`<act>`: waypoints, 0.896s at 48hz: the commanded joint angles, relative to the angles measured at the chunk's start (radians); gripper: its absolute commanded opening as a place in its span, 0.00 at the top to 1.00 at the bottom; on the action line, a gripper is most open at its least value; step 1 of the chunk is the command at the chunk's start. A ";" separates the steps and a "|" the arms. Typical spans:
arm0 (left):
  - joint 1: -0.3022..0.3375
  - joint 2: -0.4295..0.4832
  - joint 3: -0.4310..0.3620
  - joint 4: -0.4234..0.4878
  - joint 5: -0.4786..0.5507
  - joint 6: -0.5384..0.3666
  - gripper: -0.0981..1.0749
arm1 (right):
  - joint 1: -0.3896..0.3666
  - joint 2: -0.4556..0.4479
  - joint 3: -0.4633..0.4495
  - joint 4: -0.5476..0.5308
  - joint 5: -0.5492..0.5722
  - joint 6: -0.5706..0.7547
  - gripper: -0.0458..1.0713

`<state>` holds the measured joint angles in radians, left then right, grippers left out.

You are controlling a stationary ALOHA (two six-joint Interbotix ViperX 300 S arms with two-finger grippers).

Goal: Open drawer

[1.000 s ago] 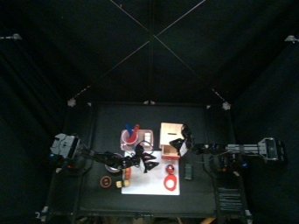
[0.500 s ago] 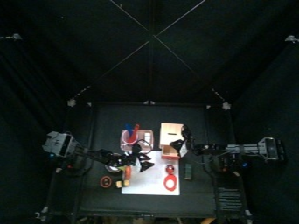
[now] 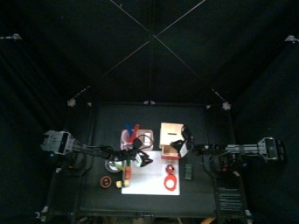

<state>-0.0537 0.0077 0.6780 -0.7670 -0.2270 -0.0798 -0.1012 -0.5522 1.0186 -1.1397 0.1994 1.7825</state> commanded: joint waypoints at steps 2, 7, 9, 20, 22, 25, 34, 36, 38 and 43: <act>0.023 -0.032 -0.026 0.003 0.014 0.003 0.16 | -0.002 -0.005 -0.015 0.005 -0.002 -0.002 0.84; 0.028 -0.038 -0.025 0.008 0.021 0.003 0.16 | -0.003 -0.006 -0.011 0.008 -0.002 -0.002 0.84; 0.029 -0.038 -0.021 0.006 0.026 0.003 0.16 | -0.003 -0.006 -0.011 0.008 0.000 -0.002 0.84; 0.028 -0.043 -0.005 0.072 0.011 0.006 0.16 | -0.008 -0.005 -0.011 0.005 0.009 -0.002 0.84; 0.028 -0.043 -0.006 0.084 0.000 0.006 0.16 | -0.008 -0.005 -0.011 0.005 0.008 -0.002 0.84; 0.028 -0.043 -0.008 0.091 -0.008 0.006 0.16 | -0.008 -0.006 -0.009 0.008 0.008 -0.002 0.84; 0.028 -0.043 0.002 0.089 -0.011 0.005 0.16 | -0.006 -0.006 -0.009 0.009 0.009 -0.002 0.84; 0.028 -0.043 0.002 0.087 -0.012 0.003 0.16 | -0.006 -0.006 -0.011 0.008 0.009 -0.002 0.84; 0.028 -0.041 0.000 0.084 -0.014 0.005 0.16 | -0.006 -0.005 -0.009 0.008 0.009 -0.002 0.84; 0.028 -0.038 0.002 0.086 -0.017 0.006 0.16 | -0.006 -0.008 -0.011 0.008 0.008 -0.002 0.84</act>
